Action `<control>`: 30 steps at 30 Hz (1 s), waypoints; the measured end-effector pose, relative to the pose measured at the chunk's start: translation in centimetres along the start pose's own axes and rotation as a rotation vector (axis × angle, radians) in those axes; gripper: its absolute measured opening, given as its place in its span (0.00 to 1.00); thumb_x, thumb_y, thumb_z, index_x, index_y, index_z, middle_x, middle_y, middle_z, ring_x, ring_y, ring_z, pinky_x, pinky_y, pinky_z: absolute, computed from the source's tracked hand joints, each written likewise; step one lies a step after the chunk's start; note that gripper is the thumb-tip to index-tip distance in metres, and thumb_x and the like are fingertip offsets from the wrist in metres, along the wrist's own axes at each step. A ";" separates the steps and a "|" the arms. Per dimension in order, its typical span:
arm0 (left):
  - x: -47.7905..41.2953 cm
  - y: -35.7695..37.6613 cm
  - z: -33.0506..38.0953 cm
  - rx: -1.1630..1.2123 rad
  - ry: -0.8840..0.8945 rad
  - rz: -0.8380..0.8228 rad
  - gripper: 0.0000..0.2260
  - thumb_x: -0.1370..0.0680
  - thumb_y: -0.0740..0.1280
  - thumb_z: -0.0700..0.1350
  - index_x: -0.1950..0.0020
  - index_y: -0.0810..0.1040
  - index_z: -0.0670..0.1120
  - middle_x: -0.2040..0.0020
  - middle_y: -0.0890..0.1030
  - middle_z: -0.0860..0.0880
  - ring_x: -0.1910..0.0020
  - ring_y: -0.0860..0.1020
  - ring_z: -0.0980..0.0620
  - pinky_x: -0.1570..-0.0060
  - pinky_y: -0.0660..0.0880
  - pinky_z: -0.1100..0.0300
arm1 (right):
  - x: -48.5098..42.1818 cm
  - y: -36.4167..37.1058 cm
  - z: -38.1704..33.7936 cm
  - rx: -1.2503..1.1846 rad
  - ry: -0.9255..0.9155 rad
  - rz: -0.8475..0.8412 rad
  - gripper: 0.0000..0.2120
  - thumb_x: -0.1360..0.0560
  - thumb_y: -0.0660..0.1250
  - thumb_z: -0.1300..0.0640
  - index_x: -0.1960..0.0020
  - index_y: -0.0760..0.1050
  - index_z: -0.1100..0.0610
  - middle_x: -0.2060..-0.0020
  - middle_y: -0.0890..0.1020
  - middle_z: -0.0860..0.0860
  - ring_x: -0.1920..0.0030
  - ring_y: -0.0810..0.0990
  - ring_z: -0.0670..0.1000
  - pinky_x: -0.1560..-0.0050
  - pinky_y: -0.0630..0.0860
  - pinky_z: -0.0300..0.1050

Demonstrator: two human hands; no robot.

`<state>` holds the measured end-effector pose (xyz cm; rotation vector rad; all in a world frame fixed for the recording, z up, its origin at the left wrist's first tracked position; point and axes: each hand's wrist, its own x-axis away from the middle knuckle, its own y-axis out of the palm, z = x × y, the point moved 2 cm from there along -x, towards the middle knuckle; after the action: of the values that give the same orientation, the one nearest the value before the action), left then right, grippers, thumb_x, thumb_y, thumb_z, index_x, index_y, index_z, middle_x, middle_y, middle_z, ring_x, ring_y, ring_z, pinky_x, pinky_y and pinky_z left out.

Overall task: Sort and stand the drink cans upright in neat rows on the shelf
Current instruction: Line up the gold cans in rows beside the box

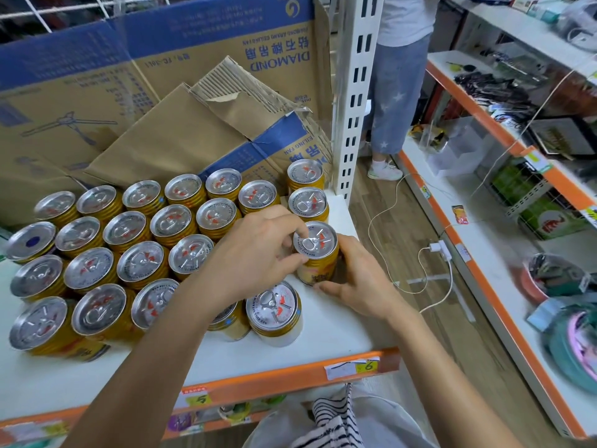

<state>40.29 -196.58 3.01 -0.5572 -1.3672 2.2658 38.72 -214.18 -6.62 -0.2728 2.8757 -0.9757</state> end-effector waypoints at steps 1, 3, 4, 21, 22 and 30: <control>0.4 -0.5 0.3 -0.003 0.036 -0.017 0.11 0.28 0.72 0.51 0.47 0.79 0.51 0.52 0.75 0.56 0.57 0.76 0.61 0.60 0.77 0.61 | 0.1 -0.2 -0.1 -0.018 -0.005 -0.015 0.39 0.37 0.79 0.55 0.31 0.65 0.52 0.39 0.73 0.48 0.39 0.71 0.47 0.39 0.67 0.39; 1.3 -1.5 0.7 -0.034 0.081 -0.153 0.15 0.30 0.71 0.57 0.46 0.76 0.56 0.52 0.73 0.60 0.54 0.74 0.62 0.57 0.74 0.64 | 0.4 -0.8 -0.2 -0.021 -0.006 -0.034 0.40 0.36 0.78 0.58 0.29 0.63 0.52 0.37 0.72 0.49 0.39 0.71 0.46 0.38 0.66 0.37; 1.8 -1.7 0.9 -0.080 0.086 -0.269 0.19 0.30 0.71 0.59 0.42 0.73 0.58 0.50 0.73 0.61 0.50 0.73 0.62 0.53 0.73 0.63 | 0.5 -1.1 -0.2 -0.010 -0.002 -0.033 0.40 0.35 0.77 0.60 0.28 0.63 0.53 0.36 0.72 0.49 0.39 0.71 0.46 0.39 0.66 0.36; 1.7 1.7 3.7 -0.215 0.111 -0.294 0.31 0.31 0.72 0.60 0.31 0.66 0.54 0.41 0.68 0.55 0.42 0.67 0.55 0.45 0.69 0.61 | 1.1 -2.3 -0.3 -0.053 0.037 -0.063 0.31 0.30 0.70 0.67 0.31 0.66 0.51 0.44 0.76 0.49 0.47 0.77 0.47 0.44 0.74 0.42; 1.6 1.8 3.8 -0.207 0.102 -0.280 0.31 0.31 0.72 0.60 0.32 0.67 0.54 0.41 0.68 0.54 0.42 0.67 0.55 0.45 0.67 0.62 | 1.2 -2.3 -0.2 -0.049 0.045 -0.066 0.31 0.30 0.70 0.66 0.30 0.66 0.50 0.44 0.76 0.49 0.47 0.77 0.47 0.44 0.74 0.41; 2.2 2.1 3.7 -0.216 0.050 -0.218 0.30 0.32 0.73 0.60 0.35 0.69 0.50 0.44 0.60 0.52 0.50 0.67 0.53 0.54 0.73 0.59 | 1.7 -2.6 -0.7 0.018 0.052 -0.065 0.31 0.29 0.68 0.67 0.29 0.65 0.51 0.44 0.75 0.48 0.47 0.76 0.47 0.44 0.73 0.39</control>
<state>36.15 -198.88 2.50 -0.5031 -1.5759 1.9340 37.31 -216.09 -4.51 -0.3472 2.9207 -1.0340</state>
